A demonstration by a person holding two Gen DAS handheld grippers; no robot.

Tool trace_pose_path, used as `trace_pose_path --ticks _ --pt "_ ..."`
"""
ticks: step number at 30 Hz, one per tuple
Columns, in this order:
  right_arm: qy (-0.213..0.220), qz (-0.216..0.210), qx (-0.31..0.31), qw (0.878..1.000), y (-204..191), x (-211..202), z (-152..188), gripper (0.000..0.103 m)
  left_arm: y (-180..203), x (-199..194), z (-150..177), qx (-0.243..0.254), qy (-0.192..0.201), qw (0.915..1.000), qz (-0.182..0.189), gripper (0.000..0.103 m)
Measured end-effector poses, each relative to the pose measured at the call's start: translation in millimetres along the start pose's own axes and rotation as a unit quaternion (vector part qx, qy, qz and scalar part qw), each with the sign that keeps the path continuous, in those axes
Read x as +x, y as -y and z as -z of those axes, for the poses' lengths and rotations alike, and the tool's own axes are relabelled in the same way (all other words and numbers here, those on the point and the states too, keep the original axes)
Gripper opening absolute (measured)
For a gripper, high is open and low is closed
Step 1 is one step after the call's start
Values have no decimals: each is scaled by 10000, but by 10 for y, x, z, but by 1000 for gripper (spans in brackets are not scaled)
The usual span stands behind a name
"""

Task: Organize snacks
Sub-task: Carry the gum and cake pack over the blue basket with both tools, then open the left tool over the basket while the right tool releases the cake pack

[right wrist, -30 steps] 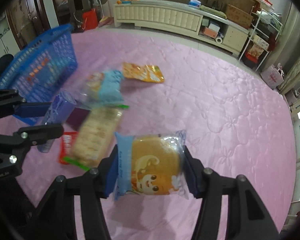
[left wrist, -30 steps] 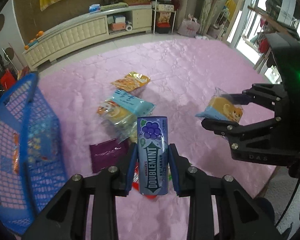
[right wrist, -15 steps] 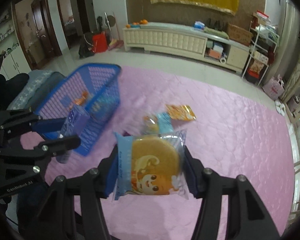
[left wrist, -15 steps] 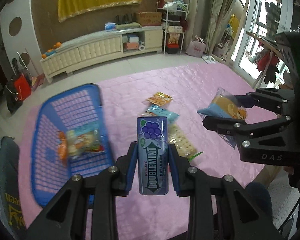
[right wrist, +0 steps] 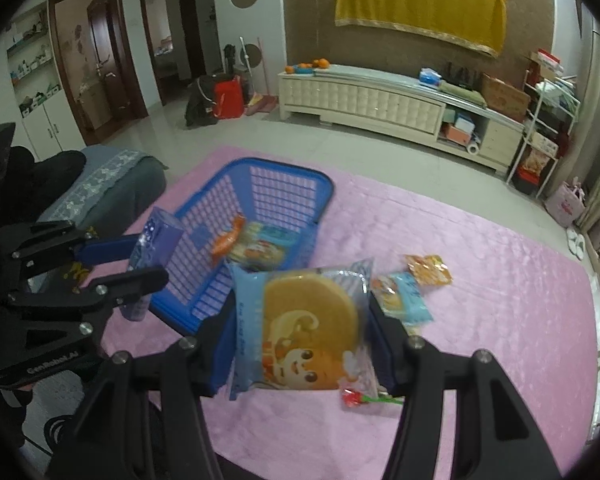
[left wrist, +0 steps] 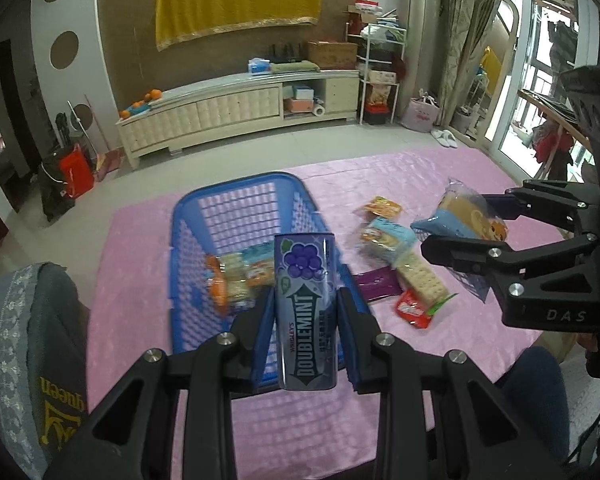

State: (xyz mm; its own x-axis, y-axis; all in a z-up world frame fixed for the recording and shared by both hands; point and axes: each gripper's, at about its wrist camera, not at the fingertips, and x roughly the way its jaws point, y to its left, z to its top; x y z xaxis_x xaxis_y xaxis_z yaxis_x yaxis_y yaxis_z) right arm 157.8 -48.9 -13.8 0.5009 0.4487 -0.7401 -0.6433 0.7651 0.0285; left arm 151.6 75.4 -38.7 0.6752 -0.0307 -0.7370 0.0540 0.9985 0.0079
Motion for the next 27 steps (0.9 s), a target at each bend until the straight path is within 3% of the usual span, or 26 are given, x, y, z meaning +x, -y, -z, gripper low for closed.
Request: trace_pose_path --ticks 10,27 --pt "-172 -284 43 9994 -311 353 -178 62 -439 159 38 -264 -47 9996 -13 28" --pt "-733 -164 167 9970 -378 999 -319 62 -729 645 -38 -413 -367 9984 147 28"
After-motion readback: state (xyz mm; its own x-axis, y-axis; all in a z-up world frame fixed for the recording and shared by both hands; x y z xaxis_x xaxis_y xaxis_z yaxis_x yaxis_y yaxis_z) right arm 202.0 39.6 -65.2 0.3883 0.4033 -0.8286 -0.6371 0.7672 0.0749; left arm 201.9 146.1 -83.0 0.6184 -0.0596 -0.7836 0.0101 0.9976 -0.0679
